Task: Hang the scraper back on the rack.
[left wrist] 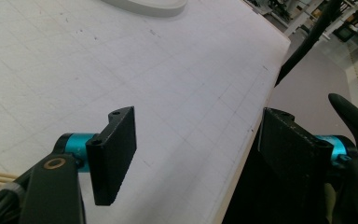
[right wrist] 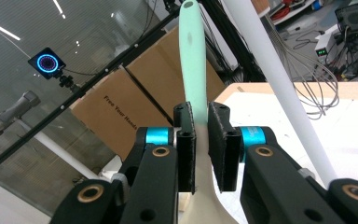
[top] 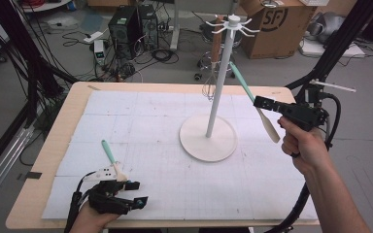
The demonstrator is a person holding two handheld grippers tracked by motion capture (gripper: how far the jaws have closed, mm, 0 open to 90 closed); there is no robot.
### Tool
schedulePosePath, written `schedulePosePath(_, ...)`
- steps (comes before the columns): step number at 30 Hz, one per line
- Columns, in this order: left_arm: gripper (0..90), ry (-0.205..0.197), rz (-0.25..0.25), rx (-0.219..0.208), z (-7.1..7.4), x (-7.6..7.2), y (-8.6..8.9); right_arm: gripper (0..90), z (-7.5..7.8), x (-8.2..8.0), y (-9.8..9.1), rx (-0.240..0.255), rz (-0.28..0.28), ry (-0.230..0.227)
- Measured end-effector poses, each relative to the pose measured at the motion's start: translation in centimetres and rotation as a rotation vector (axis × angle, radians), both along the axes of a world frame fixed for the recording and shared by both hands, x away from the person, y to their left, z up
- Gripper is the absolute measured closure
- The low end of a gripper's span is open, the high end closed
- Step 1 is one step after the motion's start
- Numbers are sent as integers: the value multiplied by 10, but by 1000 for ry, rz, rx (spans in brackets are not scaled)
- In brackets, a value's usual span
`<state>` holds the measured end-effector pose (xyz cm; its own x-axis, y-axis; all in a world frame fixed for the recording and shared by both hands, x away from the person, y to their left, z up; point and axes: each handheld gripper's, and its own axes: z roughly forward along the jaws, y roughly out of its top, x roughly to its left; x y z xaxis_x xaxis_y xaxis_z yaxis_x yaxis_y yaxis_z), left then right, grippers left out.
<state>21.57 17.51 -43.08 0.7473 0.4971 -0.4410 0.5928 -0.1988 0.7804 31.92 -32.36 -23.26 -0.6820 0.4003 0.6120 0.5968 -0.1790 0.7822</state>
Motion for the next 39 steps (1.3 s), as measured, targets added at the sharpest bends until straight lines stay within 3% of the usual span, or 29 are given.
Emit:
schedulePosePath(20,283,0,1,-4,1,0,0,820,40,-9,-19,38,-56,-74)
schedulePosePath(39,284,-3,-3,-2,1,0,0,819,42,-10,-27,66,-63,-74)
